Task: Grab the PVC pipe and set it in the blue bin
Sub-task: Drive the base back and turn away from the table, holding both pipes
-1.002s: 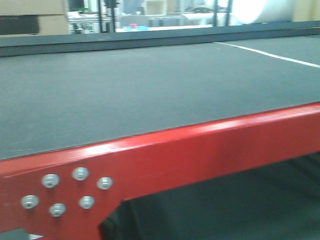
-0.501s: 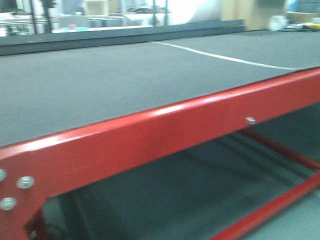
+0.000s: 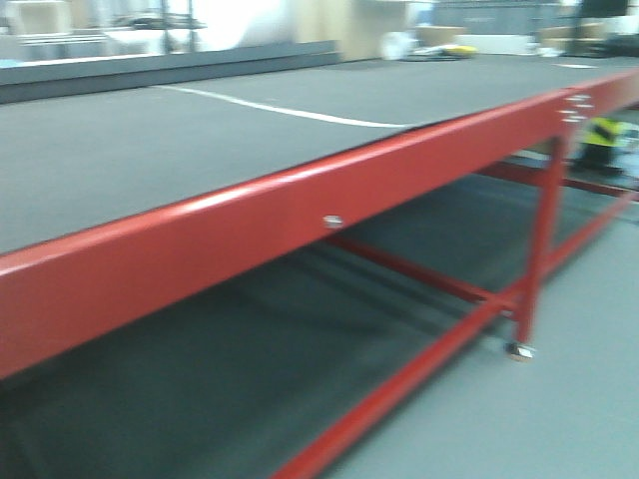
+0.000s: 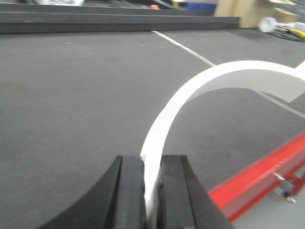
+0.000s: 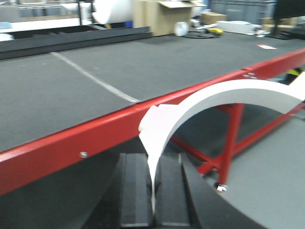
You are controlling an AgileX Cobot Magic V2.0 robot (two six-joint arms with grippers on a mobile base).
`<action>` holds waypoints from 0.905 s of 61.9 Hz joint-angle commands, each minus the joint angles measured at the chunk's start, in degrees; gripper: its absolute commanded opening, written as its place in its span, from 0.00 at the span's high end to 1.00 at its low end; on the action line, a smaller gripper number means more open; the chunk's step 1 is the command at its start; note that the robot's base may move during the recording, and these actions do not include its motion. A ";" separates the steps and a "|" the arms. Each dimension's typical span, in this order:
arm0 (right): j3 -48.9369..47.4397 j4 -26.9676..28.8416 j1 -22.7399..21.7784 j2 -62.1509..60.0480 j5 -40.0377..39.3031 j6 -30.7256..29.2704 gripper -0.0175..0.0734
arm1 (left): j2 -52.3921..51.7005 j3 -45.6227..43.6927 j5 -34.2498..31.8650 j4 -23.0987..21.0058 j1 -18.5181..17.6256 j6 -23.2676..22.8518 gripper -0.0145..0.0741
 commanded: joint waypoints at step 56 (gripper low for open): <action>0.07 -0.50 -0.22 -0.11 -1.25 -0.08 0.99 | -0.39 -0.12 -1.10 -0.60 0.14 -0.29 0.96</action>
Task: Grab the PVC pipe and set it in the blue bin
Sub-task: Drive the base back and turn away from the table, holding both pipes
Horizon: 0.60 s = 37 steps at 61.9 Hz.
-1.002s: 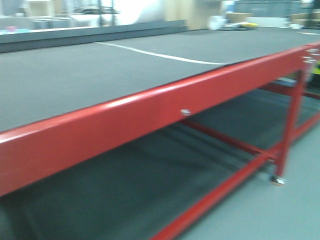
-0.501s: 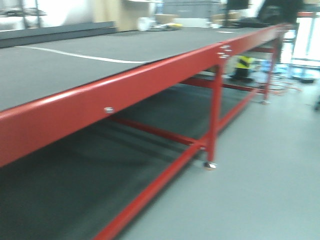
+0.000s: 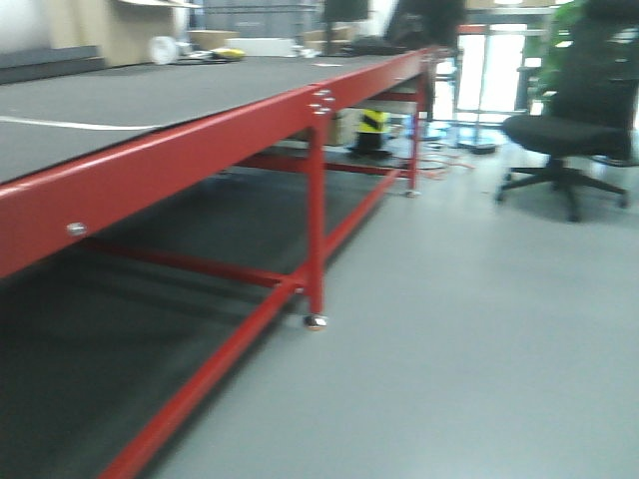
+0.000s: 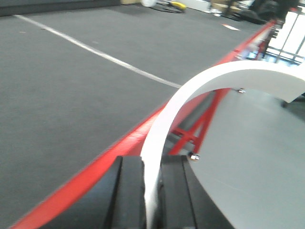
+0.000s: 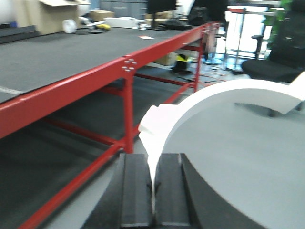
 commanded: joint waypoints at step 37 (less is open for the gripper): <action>0.07 -0.50 -0.22 -0.11 -1.25 -0.08 0.99 | -0.39 -0.12 -1.10 -0.60 0.14 -0.29 0.96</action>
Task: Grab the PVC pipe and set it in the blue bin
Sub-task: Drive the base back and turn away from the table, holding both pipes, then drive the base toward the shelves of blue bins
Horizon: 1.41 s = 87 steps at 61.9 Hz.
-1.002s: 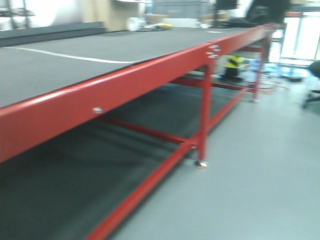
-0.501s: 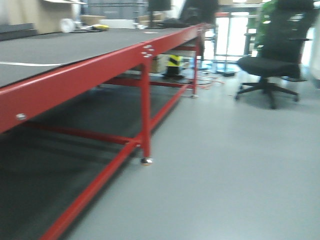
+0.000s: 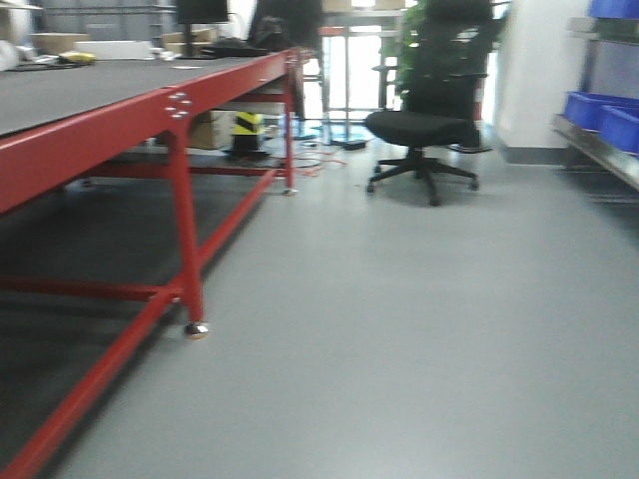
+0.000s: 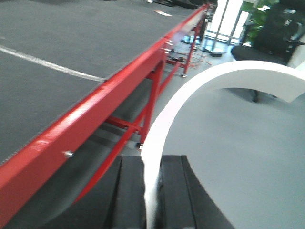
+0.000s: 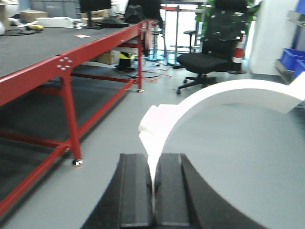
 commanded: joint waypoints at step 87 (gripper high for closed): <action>0.07 -0.50 -0.22 -0.11 -1.25 -0.08 0.99 | -0.39 -0.12 -1.21 -0.60 0.14 -0.29 0.96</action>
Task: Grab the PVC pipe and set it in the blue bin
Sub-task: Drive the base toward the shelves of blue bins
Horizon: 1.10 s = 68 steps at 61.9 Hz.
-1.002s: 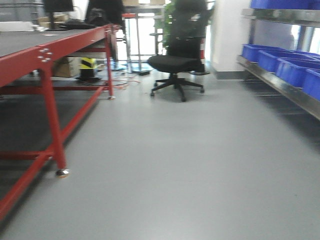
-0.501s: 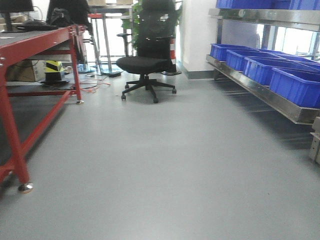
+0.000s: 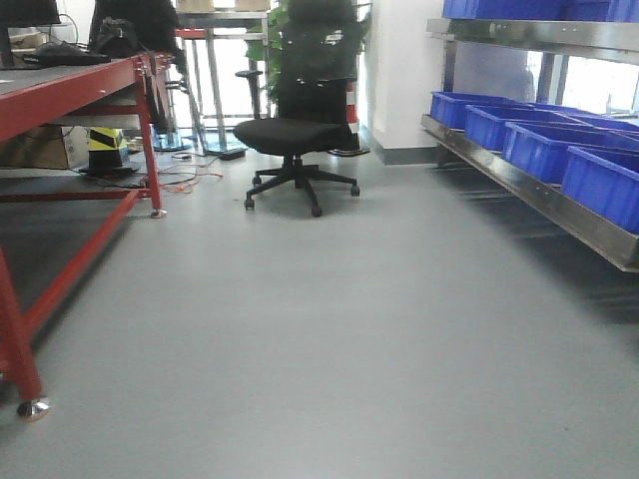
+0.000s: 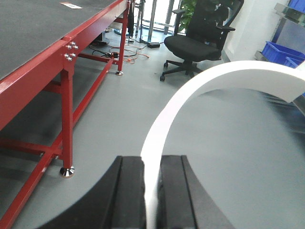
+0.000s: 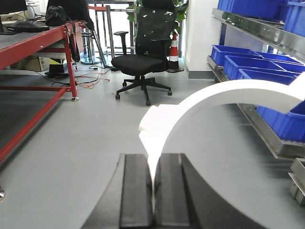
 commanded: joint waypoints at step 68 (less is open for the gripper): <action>0.07 -0.50 -0.22 -0.11 -1.25 -0.08 0.99 | -0.39 -0.12 -1.21 -0.60 0.14 -0.29 0.96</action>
